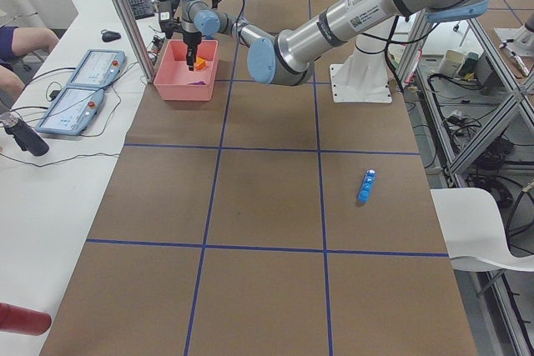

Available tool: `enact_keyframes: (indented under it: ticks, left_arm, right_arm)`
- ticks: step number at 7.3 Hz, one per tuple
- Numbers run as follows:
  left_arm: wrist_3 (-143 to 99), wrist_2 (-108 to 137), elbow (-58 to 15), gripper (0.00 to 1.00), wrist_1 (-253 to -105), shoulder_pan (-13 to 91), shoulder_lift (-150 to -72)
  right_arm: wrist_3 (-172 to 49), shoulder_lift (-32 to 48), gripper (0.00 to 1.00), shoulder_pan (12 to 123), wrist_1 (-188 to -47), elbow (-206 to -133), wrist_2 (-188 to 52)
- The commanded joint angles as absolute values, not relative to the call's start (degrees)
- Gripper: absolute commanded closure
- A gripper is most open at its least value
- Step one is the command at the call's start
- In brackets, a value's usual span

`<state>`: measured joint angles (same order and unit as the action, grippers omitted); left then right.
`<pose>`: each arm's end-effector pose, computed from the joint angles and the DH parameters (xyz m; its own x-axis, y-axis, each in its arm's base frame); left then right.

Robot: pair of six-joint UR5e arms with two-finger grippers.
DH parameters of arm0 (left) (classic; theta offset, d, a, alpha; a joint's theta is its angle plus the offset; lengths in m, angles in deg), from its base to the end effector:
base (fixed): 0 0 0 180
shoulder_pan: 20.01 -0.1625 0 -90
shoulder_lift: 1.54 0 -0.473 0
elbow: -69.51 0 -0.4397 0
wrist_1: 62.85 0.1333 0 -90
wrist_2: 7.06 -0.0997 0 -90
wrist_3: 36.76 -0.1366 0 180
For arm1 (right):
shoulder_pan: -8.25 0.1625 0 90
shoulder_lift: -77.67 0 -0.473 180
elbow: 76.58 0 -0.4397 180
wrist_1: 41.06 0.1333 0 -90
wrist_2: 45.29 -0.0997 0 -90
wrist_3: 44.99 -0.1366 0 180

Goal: Put all blocks into box

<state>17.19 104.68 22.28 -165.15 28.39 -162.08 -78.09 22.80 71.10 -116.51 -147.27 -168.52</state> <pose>0.5974 -0.7975 0.1481 0.7264 0.0052 -0.6873 0.1346 0.9795 0.1497 -0.3309 -0.7732 0.4777 0.7326 -0.1070 0.6722 -0.0076 0.9862 0.1653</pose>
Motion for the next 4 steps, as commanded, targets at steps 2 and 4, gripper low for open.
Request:
enact_keyframes:
  ticks: [2, 4]
  left_arm:
    - [15.97, 104.82, 14.77, 0.00, -165.41, 28.16, -156.86]
    - [15.89, 104.82, 14.75, 0.00, -165.41, 28.16, -156.85]
  right_arm:
    - [-78.83, 29.22, 0.01, 69.95, -116.38, -139.28, -167.37]
    - [-81.01, 32.39, 0.01, 68.46, -115.51, -136.11, -166.31]
